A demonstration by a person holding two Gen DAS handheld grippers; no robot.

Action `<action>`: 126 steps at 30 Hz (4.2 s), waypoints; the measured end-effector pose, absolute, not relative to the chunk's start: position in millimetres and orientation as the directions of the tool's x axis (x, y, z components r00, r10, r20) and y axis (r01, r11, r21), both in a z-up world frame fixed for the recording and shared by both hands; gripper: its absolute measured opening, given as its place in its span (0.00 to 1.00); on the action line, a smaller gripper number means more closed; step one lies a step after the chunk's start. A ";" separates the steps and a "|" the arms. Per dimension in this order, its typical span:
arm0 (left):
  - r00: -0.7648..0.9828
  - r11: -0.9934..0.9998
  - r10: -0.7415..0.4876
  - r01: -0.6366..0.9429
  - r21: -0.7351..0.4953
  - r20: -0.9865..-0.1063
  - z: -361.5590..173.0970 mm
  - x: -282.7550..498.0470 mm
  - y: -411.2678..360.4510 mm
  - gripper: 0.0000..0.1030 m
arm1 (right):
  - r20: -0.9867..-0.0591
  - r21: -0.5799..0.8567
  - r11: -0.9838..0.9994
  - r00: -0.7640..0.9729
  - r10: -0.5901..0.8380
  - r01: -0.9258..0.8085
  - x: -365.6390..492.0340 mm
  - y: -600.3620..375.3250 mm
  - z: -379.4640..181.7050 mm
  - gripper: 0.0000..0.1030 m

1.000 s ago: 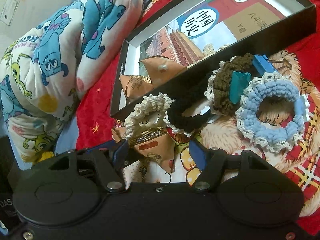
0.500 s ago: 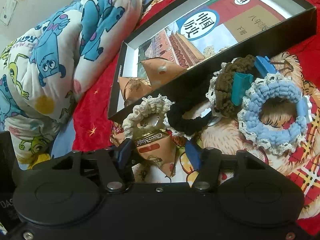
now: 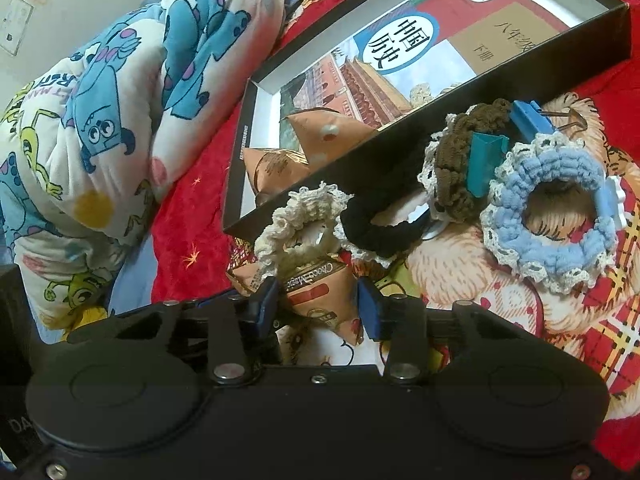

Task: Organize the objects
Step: 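Lower both tools onto brown candies beside the beige scrunchie and close fingers, then carry both held candies up and over the black box with the textbook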

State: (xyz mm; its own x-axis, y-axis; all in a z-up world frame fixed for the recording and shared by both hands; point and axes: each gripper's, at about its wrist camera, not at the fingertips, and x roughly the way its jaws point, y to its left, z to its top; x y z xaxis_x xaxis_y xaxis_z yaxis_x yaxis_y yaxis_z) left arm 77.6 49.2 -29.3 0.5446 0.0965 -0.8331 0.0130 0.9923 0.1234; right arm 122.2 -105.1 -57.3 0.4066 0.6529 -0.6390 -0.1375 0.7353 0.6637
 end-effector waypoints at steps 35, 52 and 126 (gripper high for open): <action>0.573 0.995 0.066 0.029 0.101 -0.817 -11.1 65.4 49.4 0.43 | -0.628 0.703 0.703 0.367 0.687 -0.113 113.5 -126.9 -44.9 0.36; 0.644 0.997 0.045 0.020 0.075 -0.763 8.0 54.1 55.8 0.43 | -0.553 0.752 0.643 0.392 0.736 -0.146 117.3 -138.3 -32.8 0.36; 0.797 0.997 0.034 -0.070 -0.037 -0.603 -19.0 142.9 -16.9 0.44 | -0.500 0.680 0.733 0.728 0.470 -0.005 202.4 -232.9 -35.8 0.37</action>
